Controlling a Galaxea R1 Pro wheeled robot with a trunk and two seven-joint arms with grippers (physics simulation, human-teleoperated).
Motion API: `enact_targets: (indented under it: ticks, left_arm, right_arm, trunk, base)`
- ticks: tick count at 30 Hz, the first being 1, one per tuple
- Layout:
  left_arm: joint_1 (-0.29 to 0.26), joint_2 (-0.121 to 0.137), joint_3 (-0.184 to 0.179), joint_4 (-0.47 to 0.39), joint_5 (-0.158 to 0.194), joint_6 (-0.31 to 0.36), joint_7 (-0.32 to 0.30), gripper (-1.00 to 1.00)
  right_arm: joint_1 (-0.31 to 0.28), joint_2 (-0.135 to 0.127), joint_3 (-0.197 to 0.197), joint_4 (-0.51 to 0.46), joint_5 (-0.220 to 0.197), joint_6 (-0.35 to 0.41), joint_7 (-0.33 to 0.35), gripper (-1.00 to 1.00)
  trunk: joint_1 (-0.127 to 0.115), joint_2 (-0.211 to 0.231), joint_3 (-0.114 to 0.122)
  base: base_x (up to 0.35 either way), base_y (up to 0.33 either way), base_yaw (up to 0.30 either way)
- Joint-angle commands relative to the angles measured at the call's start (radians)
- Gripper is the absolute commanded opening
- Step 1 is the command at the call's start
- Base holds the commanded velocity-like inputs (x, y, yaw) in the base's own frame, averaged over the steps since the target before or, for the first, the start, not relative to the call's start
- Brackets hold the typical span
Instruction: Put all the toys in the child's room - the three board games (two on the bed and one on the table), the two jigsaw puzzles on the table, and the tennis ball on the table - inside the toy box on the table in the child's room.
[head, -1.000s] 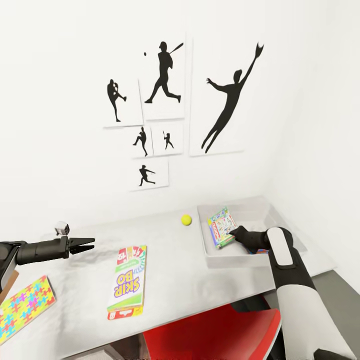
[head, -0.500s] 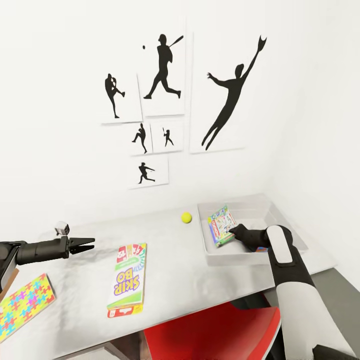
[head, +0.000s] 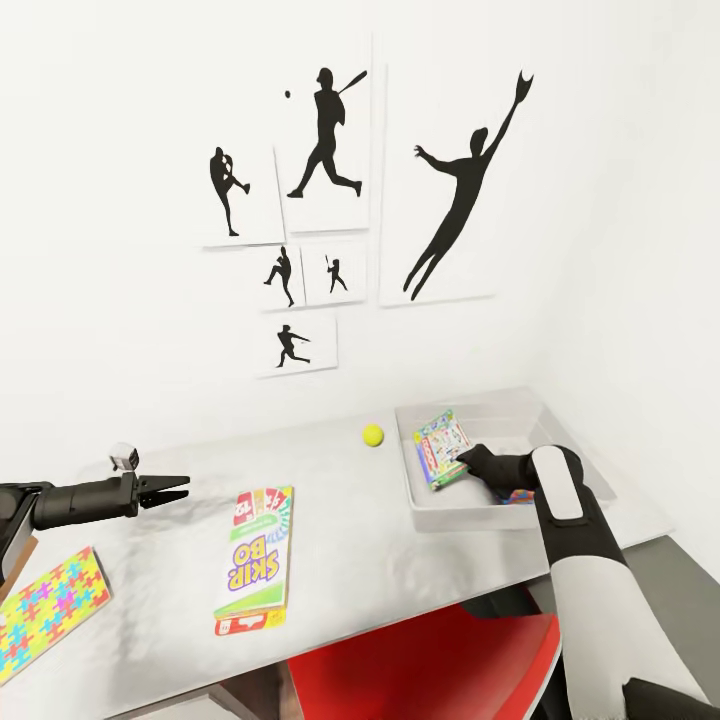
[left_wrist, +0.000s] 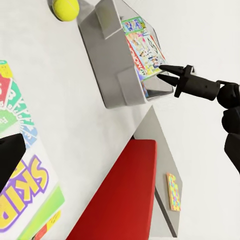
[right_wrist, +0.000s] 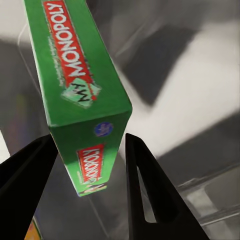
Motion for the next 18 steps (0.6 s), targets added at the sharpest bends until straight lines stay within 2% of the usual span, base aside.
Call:
enact_targets:
  ticks: [1, 5, 6, 18]
  left_arm:
    - [-0.001, 0.000, 0.000, 0.000, 0.000, 0.011, -0.004, 1.00]
    - [-0.001, 0.000, 0.000, 0.000, 0.000, 0.010, -0.004, 1.00]
    - [-0.001, 0.000, 0.000, 0.000, 0.000, 0.011, -0.004, 1.00]
    - [-0.001, 0.000, 0.000, 0.000, 0.000, 0.011, -0.004, 1.00]
  right_arm:
    - [-0.002, 0.001, -0.003, -0.001, -0.011, 0.004, -0.010, -1.00]
    - [-0.004, 0.002, -0.003, 0.002, -0.011, 0.008, -0.010, -1.00]
    - [-0.004, 0.002, -0.002, 0.007, -0.011, 0.008, -0.010, 1.00]
    - [-0.028, 0.001, -0.001, 0.053, -0.011, 0.012, -0.010, 1.00]
  trunk:
    - [0.001, -0.002, -0.002]
    - [0.001, -0.002, -0.002]
    - [0.001, -0.002, -0.002]
    - [0.001, -0.002, -0.002]
  base:
    - [0.000, 0.000, 0.000]
    - [0.000, 0.000, 0.000]
    - [0.000, 0.000, 0.000]
    - [0.000, 0.000, 0.000]
